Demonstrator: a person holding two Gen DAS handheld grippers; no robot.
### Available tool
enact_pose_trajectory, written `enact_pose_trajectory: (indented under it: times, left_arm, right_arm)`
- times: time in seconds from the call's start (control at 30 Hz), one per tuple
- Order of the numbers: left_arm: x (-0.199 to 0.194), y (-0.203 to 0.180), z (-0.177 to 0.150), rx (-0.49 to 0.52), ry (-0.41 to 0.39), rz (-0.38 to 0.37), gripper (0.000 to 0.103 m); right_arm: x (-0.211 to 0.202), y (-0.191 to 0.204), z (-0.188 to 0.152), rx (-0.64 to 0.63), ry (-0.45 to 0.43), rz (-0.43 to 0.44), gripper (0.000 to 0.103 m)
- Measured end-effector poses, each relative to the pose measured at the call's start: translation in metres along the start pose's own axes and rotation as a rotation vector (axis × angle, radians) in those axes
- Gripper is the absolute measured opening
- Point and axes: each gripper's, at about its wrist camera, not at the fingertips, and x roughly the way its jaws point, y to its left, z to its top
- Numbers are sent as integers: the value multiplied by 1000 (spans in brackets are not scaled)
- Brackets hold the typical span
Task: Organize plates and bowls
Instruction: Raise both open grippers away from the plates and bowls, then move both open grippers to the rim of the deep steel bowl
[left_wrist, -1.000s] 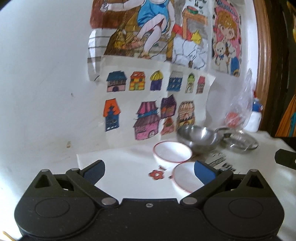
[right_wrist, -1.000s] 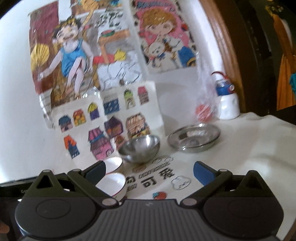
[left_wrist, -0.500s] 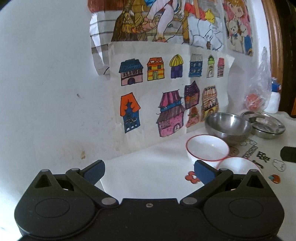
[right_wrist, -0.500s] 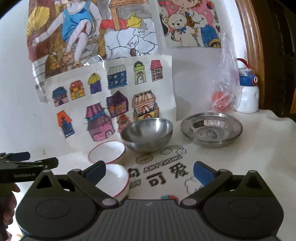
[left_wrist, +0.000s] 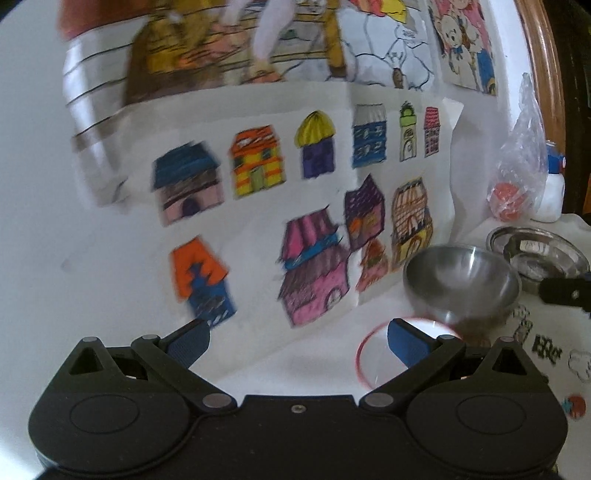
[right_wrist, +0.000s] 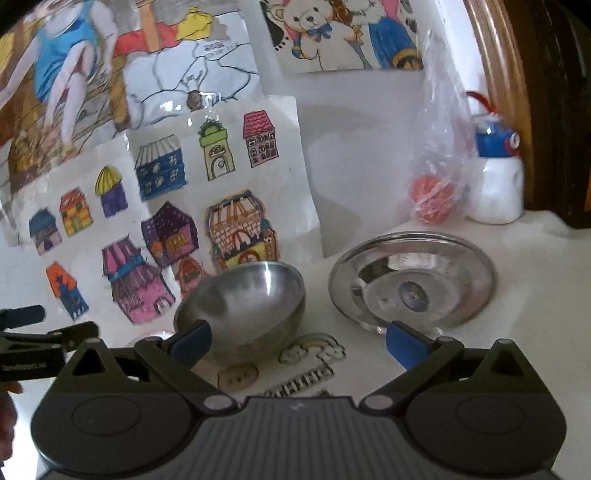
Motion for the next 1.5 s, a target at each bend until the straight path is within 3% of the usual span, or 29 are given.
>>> enact_pose_trajectory:
  times: [0.37,0.83,0.93,1.5]
  left_arm:
    - [51,-36,40,-10,-3,-81,102]
    - [89,-51,40,-19,82,-135,102]
    - [93,-56,40,-6,91,-143,102]
    - [106,-69,46,29,139,-161,102]
  right_arm:
    - [38,-15,3,39,2,11,102]
    - [32,-21,-2,97,-55,143,102]
    - [34,-24,-3,126,-29,182,99]
    - [49,-20,-9,73,27,159,80]
